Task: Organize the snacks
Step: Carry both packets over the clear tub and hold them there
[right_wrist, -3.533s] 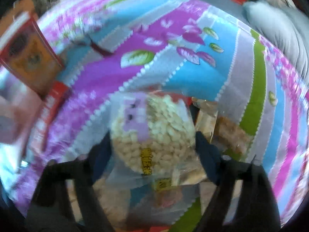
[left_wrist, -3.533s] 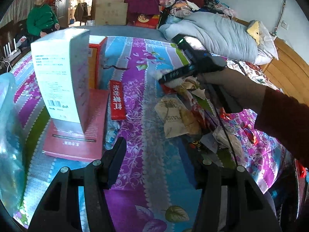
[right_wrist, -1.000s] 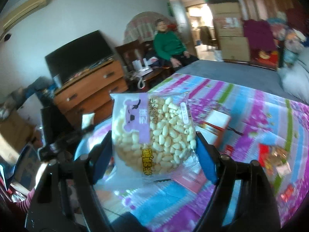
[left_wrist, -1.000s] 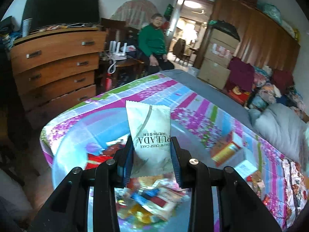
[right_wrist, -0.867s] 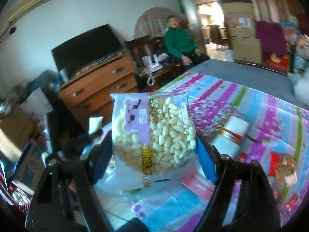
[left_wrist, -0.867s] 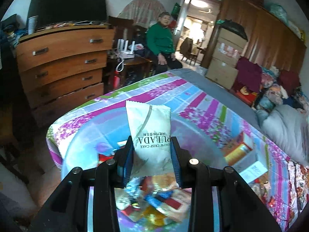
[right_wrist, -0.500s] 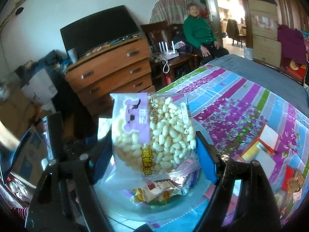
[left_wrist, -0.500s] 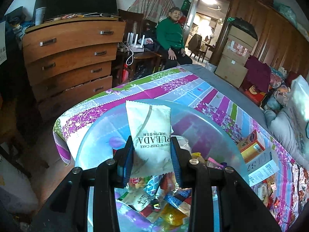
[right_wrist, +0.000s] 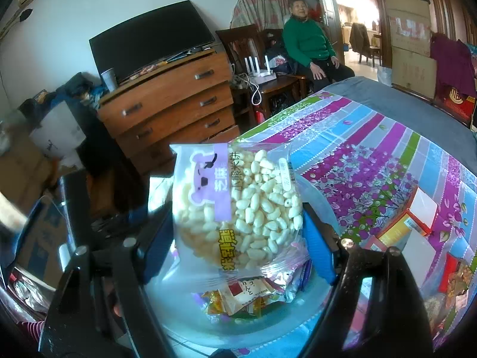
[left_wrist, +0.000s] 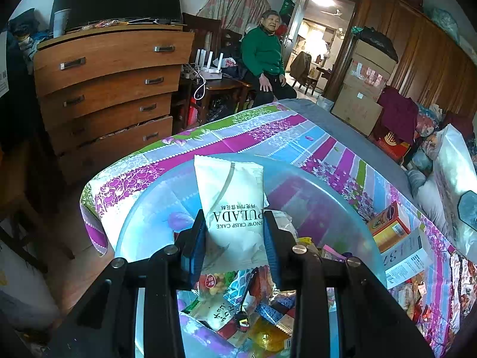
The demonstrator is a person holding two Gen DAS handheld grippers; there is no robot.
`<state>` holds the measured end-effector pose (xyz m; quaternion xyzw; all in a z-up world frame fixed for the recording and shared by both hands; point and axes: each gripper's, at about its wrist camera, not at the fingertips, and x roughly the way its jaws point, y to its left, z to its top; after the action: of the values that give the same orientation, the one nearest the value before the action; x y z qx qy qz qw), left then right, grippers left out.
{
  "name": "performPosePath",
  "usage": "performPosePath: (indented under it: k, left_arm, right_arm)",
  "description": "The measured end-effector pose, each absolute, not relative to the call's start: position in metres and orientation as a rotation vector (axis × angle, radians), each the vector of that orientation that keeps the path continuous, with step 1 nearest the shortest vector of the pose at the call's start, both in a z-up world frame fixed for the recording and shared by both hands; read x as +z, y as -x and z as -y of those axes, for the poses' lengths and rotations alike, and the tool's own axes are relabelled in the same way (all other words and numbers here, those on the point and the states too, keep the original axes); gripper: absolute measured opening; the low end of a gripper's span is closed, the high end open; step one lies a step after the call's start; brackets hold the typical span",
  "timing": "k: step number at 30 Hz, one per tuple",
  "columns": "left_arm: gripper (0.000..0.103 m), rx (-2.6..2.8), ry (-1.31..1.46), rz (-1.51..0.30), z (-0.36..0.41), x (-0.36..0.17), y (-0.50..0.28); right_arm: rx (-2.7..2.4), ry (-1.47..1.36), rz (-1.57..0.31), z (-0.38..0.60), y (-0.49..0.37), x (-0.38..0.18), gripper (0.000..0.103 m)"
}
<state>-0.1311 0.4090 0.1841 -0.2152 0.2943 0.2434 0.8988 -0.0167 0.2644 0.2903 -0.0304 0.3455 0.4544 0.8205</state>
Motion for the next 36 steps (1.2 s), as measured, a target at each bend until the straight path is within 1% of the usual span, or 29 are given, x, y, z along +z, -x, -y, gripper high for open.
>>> performPosePath:
  k: [36]
  left_arm:
    - [0.036, 0.514, 0.447, -0.632, -0.418, 0.182, 0.117]
  right_arm:
    - [0.99, 0.057, -0.778, -0.282, 0.009, 0.281, 0.08]
